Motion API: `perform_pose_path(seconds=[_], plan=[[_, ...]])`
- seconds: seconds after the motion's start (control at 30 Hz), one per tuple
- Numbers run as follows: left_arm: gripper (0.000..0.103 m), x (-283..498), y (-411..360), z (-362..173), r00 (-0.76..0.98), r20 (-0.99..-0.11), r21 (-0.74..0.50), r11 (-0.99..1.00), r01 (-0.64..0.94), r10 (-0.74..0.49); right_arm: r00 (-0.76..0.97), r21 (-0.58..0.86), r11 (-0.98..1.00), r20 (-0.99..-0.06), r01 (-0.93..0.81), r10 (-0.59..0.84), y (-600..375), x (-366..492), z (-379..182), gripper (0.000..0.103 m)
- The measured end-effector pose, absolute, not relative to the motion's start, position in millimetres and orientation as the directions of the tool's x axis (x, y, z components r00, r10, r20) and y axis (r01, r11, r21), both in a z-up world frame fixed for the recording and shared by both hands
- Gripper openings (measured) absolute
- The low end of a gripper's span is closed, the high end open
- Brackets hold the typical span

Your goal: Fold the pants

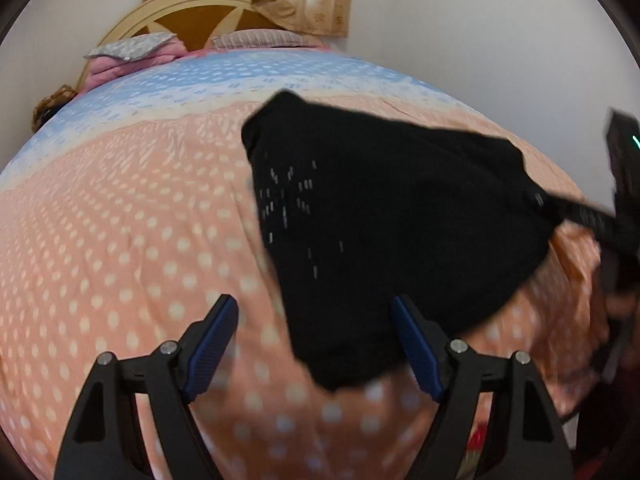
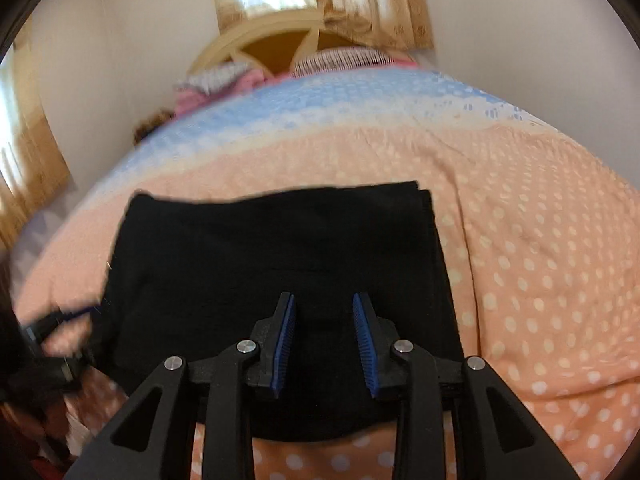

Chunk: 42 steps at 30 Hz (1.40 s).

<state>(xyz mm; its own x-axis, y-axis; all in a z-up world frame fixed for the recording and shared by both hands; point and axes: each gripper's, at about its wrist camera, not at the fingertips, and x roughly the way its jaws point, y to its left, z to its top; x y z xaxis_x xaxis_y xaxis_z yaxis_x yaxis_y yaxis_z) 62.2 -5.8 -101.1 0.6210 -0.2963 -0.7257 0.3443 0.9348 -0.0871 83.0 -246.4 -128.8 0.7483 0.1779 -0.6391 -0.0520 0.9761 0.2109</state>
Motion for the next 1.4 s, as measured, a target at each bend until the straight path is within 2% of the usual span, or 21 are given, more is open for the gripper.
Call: perform_pose_path(seconds=[0.17, 0.33, 0.47, 0.6, 0.67, 0.73, 0.8, 0.83, 0.93, 1.0, 1.03, 1.07, 1.23, 1.33, 1.37, 1.4], plan=[[0.081, 37.4, 13.5, -80.1, 0.700, -0.664, 0.031, 0.926, 0.376, -0.262, 0.744, 0.210, 0.976, -0.643, -0.058, 0.182, -243.7, 86.2, -121.2, 0.031], [0.081, 44.7, 31.7, -67.9, 0.746, -0.616, 0.059, 0.930, 0.364, -0.253, 0.789, 0.290, 0.950, -0.554, -0.114, 0.264, -237.4, 70.2, -97.0, 0.032], [0.081, 56.0, 13.9, -77.9, 0.716, -0.632, 0.029, 0.914, 0.404, -0.296, 0.772, 0.303, 0.937, -0.548, -0.174, 0.321, -217.0, 67.0, -89.7, 0.032], [0.081, 58.3, -4.7, -89.5, 0.678, -0.666, -0.001, 0.910, 0.414, -0.310, 0.762, 0.281, 0.946, -0.574, -0.160, 0.300, -208.4, 71.2, -98.5, 0.032], [0.075, 54.5, -10.3, -99.2, 0.640, -0.699, -0.020, 0.903, 0.428, -0.319, 0.749, 0.318, 0.932, -0.573, -0.171, 0.333, -206.6, 77.6, -99.3, 0.032], [0.074, 47.5, -14.8, -105.0, 0.651, -0.693, -0.004, 0.905, 0.425, -0.309, 0.732, 0.345, 0.912, -0.560, -0.221, 0.389, -198.8, 88.6, -97.0, 0.032], [0.068, 47.3, -14.9, -103.3, 0.650, -0.691, -0.019, 0.906, 0.423, -0.318, 0.708, 0.340, 0.893, -0.551, -0.294, 0.443, -179.3, 102.9, -92.4, 0.032], [0.061, 47.1, -15.0, -102.0, 0.645, -0.689, -0.033, 0.903, 0.429, -0.331, 0.694, 0.327, 0.884, -0.549, -0.335, 0.466, -166.0, 112.7, -89.7, 0.032], [0.050, 41.6, -19.8, -100.5, 0.658, -0.681, -0.004, 0.900, 0.435, -0.321, 0.624, 0.268, 0.847, -0.582, -0.458, 0.521, -116.3, 148.8, -88.5, 0.032], [0.039, 36.6, -25.7, -100.1, 0.675, -0.671, 0.042, 0.893, 0.448, -0.307, 0.584, 0.223, 0.850, -0.642, -0.477, 0.497, -87.2, 173.5, -99.8, 0.032], [0.024, 34.4, -27.2, -99.9, 0.676, -0.670, 0.054, 0.888, 0.456, -0.307, 0.571, 0.188, 0.864, -0.681, -0.468, 0.458, -73.8, 186.5, -110.3, 0.032], [0.018, 32.1, -28.2, -99.9, 0.667, -0.674, 0.051, 0.880, 0.472, -0.319, 0.549, 0.157, 0.871, -0.721, -0.465, 0.423, -62.2, 198.3, -121.6, 0.032], [0.019, 28.0, -27.4, -97.6, 0.658, -0.685, 0.054, 0.880, 0.472, -0.311, 0.519, 0.124, 0.890, -0.774, -0.438, 0.363, -44.4, 227.1, -137.0, 0.034], [0.035, 26.0, -13.7, -92.1, 0.651, -0.702, 0.054, 0.890, 0.452, -0.288, 0.542, 0.156, 0.881, -0.737, -0.447, 0.405, -54.2, 222.5, -130.4, 0.034], [0.048, 26.6, -6.8, -88.6, 0.653, -0.707, 0.056, 0.899, 0.434, -0.272, 0.558, 0.180, 0.878, -0.711, -0.445, 0.428, -60.2, 218.9, -124.6, 0.034], [0.055, 27.2, 0.0, -84.9, 0.661, -0.707, 0.061, 0.910, 0.411, -0.251, 0.584, 0.221, 0.874, -0.670, -0.433, 0.459, -71.0, 210.7, -116.0, 0.034]])
